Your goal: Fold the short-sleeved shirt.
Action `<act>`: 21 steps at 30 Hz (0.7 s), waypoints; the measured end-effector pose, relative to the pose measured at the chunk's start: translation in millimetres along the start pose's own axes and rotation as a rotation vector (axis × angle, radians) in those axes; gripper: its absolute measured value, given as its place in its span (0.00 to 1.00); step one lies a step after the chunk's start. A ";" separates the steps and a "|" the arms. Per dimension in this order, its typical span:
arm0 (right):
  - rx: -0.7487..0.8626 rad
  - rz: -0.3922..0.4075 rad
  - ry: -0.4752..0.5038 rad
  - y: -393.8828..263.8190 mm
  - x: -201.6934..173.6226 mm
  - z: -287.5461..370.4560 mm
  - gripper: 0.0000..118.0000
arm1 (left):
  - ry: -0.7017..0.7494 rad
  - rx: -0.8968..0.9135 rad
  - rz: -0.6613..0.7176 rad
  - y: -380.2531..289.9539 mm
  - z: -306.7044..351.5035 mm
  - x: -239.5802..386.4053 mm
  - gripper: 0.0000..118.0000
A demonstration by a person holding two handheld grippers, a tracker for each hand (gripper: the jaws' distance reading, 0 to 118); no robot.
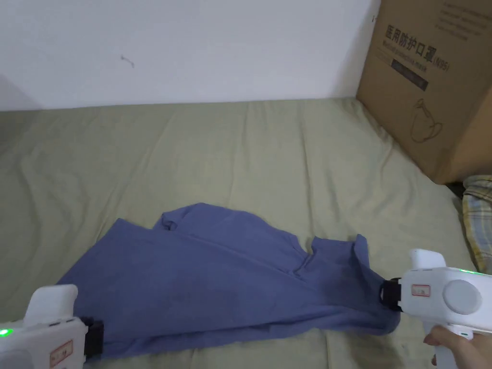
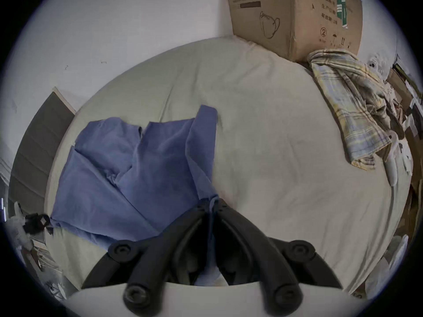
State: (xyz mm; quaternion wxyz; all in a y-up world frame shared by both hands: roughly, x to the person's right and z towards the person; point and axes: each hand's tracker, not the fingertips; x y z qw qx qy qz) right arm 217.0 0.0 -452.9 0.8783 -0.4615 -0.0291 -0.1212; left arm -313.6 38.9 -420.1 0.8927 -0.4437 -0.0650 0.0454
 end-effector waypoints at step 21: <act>-0.077 -0.017 -0.017 -9.9 16.4 -19.1 0.03 | 0.164 -0.121 -0.057 187.7 -224.2 -36.7 0.83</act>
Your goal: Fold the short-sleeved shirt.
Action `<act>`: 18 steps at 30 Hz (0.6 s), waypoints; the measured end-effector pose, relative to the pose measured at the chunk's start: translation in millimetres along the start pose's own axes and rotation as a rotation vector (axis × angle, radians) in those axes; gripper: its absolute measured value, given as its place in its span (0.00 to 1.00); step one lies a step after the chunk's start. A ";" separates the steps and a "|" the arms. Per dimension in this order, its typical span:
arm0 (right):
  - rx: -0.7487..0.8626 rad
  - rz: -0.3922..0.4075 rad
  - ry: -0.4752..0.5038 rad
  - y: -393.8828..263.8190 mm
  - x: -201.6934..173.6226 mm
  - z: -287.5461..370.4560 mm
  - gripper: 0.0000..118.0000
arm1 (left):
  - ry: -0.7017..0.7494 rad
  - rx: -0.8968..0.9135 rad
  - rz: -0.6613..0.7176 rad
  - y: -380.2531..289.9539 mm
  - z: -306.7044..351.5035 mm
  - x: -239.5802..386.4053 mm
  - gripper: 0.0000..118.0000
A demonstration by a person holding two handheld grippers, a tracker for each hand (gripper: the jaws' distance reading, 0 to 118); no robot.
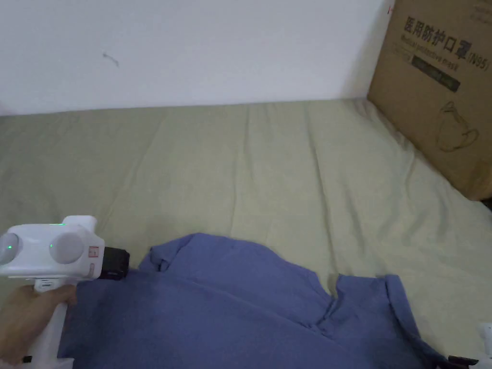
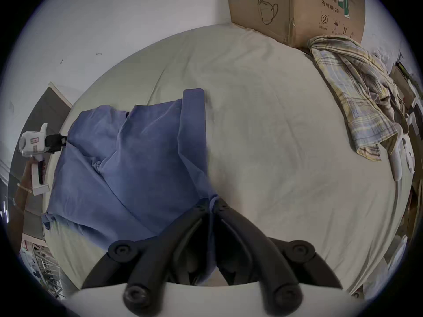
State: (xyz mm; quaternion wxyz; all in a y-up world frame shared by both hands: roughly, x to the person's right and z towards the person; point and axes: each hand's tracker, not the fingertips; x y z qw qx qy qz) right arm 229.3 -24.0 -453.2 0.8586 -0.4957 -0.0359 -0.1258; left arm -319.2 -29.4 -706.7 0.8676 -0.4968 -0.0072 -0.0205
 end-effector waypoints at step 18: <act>0.008 -0.021 -0.013 7.1 -10.3 12.2 0.03 | -0.001 0.088 -0.020 -12.4 76.9 -7.2 0.03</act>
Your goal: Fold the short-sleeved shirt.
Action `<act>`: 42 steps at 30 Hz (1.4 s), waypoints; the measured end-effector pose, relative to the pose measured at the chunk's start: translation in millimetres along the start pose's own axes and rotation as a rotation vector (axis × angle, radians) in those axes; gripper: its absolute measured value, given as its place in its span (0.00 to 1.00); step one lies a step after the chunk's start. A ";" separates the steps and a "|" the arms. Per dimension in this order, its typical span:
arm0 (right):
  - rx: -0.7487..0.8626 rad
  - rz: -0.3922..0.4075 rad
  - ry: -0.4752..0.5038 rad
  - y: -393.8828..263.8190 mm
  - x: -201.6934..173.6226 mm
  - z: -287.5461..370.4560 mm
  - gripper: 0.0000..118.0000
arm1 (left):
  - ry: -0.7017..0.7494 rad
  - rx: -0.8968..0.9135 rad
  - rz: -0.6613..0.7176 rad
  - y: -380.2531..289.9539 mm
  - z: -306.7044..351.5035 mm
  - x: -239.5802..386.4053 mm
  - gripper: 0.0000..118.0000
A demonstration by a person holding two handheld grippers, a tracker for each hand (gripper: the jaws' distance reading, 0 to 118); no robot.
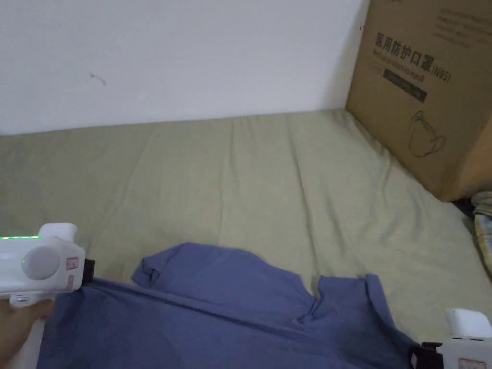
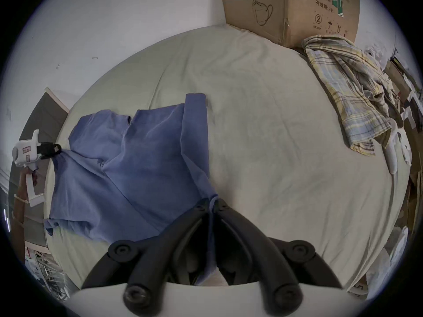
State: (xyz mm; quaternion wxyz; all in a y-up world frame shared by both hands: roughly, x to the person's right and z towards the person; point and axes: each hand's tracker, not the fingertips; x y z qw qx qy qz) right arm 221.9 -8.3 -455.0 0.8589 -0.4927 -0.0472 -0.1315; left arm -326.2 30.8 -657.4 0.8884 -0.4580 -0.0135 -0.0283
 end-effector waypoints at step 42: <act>0.506 0.195 0.070 381.8 -238.5 247.5 0.02 | 0.334 0.501 0.172 209.8 324.7 -112.5 0.03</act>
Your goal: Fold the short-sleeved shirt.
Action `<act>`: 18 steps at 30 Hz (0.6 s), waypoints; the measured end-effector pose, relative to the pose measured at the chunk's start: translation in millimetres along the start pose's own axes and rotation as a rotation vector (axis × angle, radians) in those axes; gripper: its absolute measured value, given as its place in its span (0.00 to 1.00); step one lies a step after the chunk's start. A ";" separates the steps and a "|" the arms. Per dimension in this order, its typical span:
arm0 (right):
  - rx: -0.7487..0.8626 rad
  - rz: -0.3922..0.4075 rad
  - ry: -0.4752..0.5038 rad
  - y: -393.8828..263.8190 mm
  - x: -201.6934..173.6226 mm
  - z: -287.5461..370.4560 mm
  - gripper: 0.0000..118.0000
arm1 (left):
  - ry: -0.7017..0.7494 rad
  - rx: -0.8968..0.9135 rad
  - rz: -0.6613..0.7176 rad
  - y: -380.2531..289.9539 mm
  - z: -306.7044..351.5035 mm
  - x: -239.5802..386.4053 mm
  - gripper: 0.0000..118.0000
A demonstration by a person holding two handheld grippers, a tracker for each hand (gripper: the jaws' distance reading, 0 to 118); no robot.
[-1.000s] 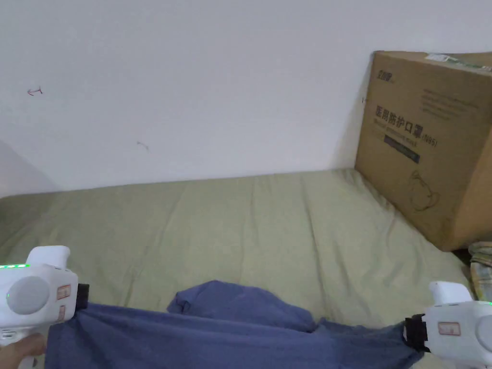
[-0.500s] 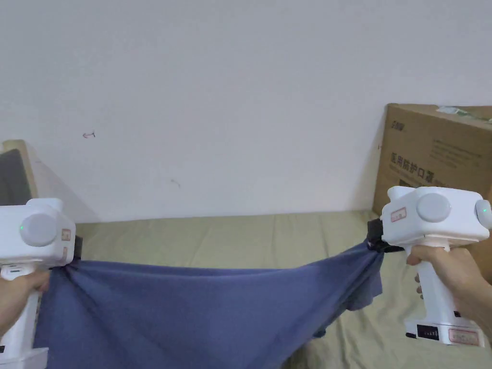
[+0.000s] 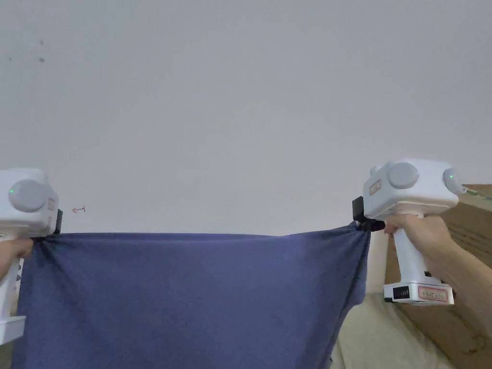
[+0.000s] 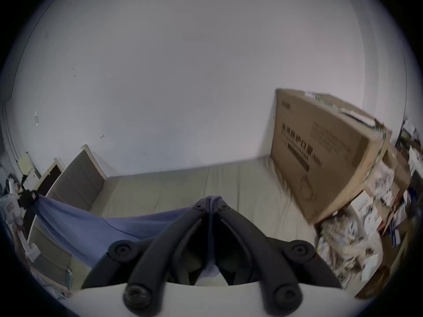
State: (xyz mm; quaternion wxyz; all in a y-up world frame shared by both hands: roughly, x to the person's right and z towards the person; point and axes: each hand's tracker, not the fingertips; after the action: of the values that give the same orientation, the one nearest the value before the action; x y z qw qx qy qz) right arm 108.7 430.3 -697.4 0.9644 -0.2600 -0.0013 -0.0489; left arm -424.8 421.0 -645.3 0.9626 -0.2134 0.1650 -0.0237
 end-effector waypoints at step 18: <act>0.270 0.052 -0.087 87.5 -14.1 64.9 0.03 | 0.035 0.248 0.009 67.5 6.2 29.3 0.03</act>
State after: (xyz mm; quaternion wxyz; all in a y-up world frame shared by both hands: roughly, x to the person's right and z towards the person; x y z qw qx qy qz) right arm 104.5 539.5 -685.5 0.9905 -0.1297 -0.0429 -0.0120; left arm -396.8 481.4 -677.2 0.9787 -0.0913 0.1787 -0.0436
